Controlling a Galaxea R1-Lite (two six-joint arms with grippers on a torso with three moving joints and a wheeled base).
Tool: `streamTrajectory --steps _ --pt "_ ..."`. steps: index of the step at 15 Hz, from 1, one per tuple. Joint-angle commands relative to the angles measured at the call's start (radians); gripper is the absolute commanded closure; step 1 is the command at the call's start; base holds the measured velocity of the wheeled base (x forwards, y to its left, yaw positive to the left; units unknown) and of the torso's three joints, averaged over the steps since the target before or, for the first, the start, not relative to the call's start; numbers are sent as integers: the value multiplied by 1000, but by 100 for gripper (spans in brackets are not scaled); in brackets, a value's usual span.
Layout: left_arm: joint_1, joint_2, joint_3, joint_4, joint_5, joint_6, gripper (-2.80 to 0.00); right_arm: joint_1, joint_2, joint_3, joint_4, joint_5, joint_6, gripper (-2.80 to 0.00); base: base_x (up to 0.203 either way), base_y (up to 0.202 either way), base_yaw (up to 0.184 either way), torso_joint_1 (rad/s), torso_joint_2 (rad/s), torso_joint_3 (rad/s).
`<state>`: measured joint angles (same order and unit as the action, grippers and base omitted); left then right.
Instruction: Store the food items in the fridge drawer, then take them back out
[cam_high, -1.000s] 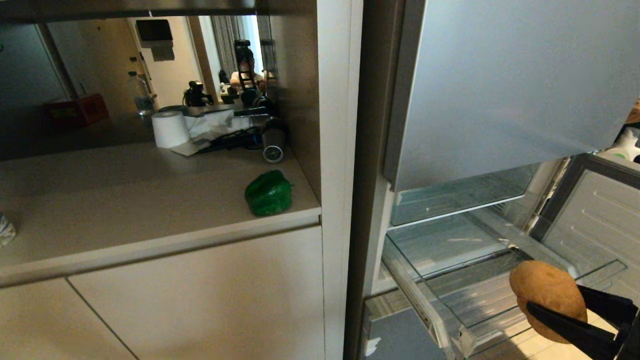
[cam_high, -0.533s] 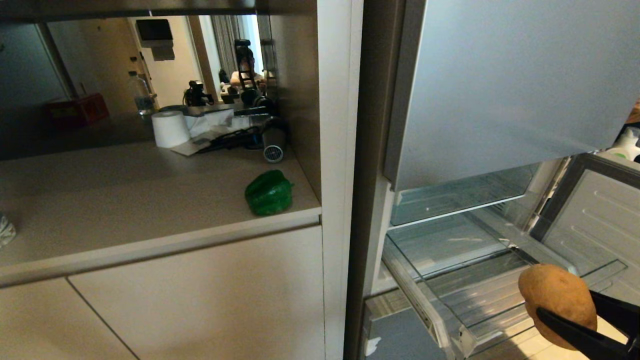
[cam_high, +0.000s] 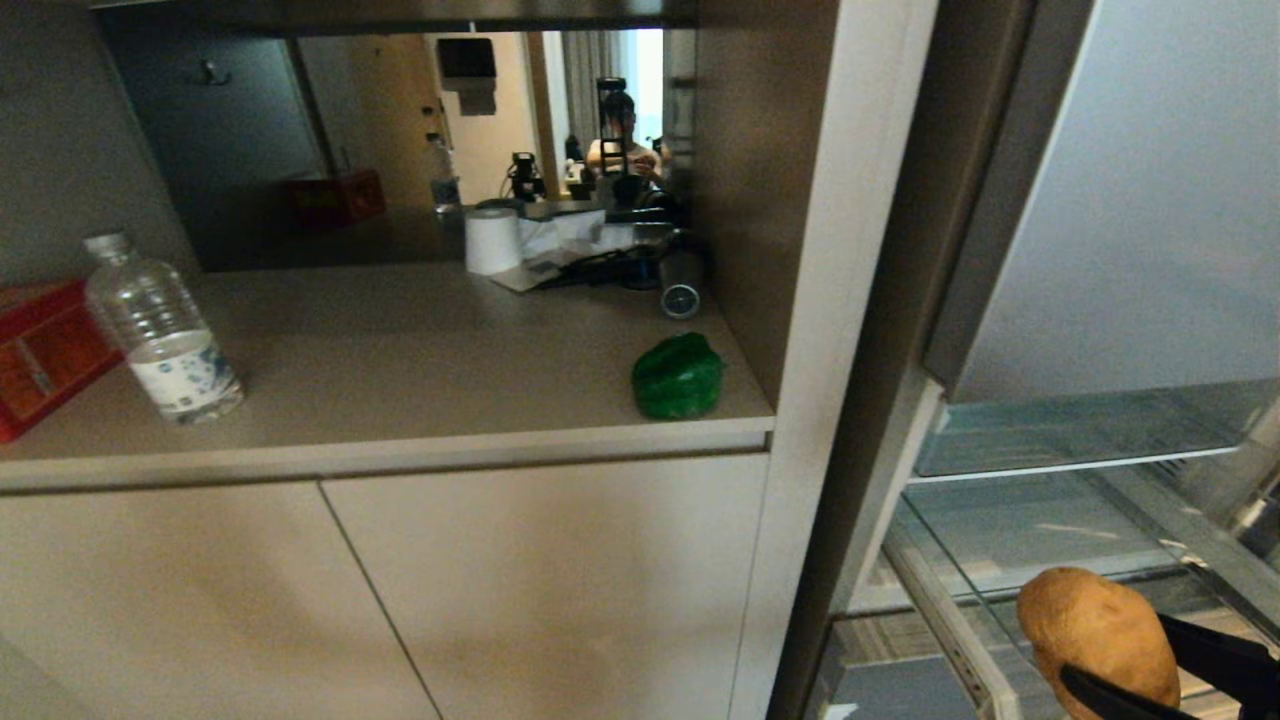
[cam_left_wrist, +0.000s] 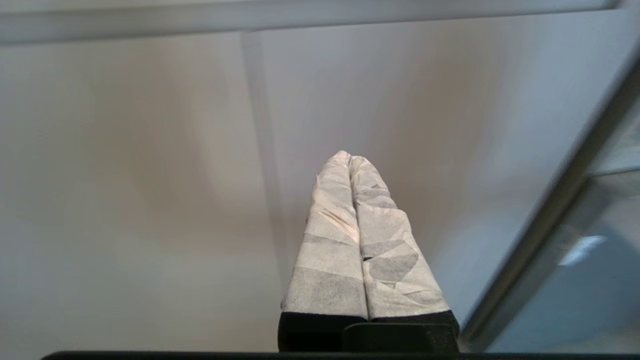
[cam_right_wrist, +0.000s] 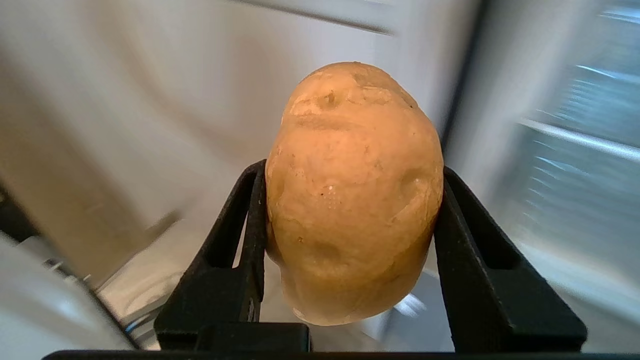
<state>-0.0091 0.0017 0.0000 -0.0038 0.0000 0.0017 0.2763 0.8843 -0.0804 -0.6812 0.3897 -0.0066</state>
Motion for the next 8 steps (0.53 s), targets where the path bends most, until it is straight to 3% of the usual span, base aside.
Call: streamTrajectory --steps 1,4,8 --pt "0 1 0 -1 0 0 0 13 10 12 -8 43 0 0 0 -8 171 2 -1 3" --pt "0 1 0 -1 0 0 0 30 59 -7 -14 229 -16 0 0 -7 116 0 3 1" --pt "0 1 0 -1 0 0 0 91 308 -91 -151 274 -21 0 0 0 0 0 0 0"
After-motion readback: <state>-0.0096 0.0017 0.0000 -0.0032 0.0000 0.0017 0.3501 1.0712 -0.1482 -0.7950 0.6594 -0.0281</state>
